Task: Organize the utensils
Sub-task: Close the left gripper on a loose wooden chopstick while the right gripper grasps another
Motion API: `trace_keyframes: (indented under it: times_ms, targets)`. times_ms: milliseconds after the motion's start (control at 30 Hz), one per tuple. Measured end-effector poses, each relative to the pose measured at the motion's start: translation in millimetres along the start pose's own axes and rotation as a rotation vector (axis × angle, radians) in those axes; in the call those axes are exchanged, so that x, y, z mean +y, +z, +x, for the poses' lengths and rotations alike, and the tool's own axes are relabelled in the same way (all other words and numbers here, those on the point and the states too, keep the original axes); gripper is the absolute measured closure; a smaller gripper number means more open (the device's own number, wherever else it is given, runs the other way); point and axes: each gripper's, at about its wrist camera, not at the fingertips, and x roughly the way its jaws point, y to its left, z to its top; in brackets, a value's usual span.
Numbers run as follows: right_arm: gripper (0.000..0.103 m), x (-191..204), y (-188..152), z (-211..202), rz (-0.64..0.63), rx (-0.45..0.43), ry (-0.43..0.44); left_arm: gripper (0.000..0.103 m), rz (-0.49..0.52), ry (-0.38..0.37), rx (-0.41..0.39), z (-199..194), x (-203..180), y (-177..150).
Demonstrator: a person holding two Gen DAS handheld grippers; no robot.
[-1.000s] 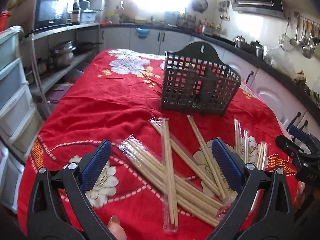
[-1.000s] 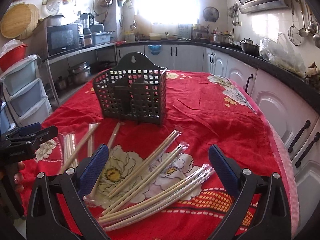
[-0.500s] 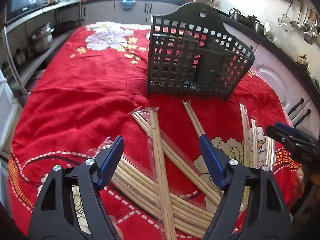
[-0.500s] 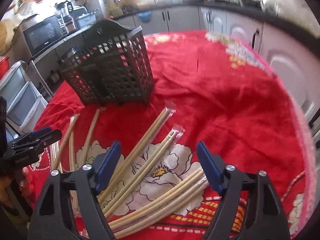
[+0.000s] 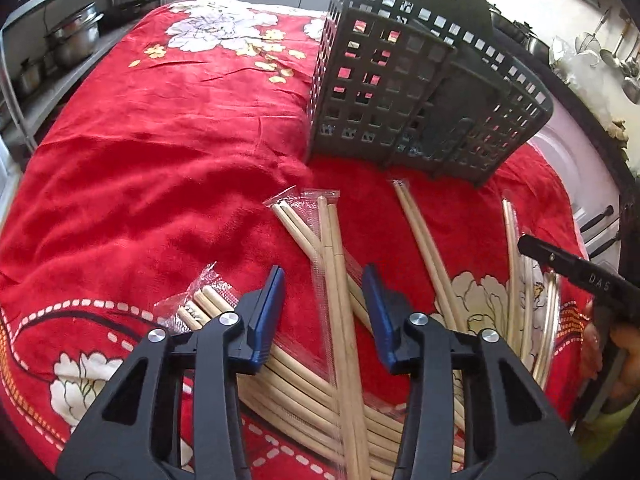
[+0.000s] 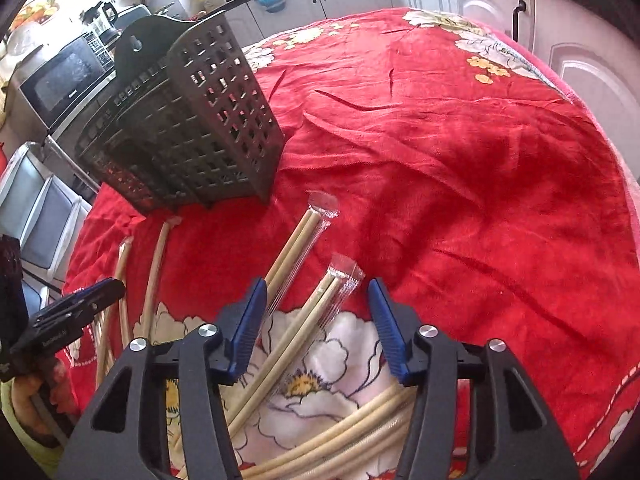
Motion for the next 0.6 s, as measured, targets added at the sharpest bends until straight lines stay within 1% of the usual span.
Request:
trace_keyframes:
  times_ms: [33,133,233,300,333,400,467,500,533,600]
  targets:
    - [0.059,-0.7,2.1,0.9,0.003,0.002,0.000,0.071,-0.001,-0.007,0.001,0.7,1.3,0.2]
    - [0.066,-6.1,5.3,1.7,0.016,0.013,0.009,0.077,-0.011,-0.024,0.008,2.5,8.1,4.1]
    - [0.071,-7.7,6.3,1.2,0.016,0.025,0.017,0.084,-0.019,-0.031,0.018,4.4,14.0,9.7]
    - [0.071,-9.5,5.4,-0.5,0.023,0.032,0.029,0.086,-0.024,-0.037,0.023,4.5,17.3,12.5]
    - [0.073,-9.9,4.8,-1.3,0.024,0.035,0.037,0.086,-0.027,-0.042,0.027,3.9,19.0,13.4]
    - [0.078,-11.0,2.6,-2.8,0.012,0.038,0.040,0.091,-0.024,-0.042,0.026,2.2,21.1,14.2]
    - [0.081,-12.1,1.5,-3.8,0.005,0.036,0.047,0.093,-0.023,-0.041,0.028,0.4,24.3,14.9]
    - [0.085,-12.6,1.5,-4.4,0.004,0.033,0.051,0.094,-0.032,-0.045,0.024,-1.5,27.2,15.1]
    - [0.092,-12.8,1.8,-5.2,0.003,0.028,0.061,0.095,-0.035,-0.044,0.024,-2.9,28.9,15.0]
    - [0.093,-12.7,2.6,-6.2,0.000,0.022,0.076,0.097,-0.040,-0.050,0.023,-6.3,32.4,17.3]
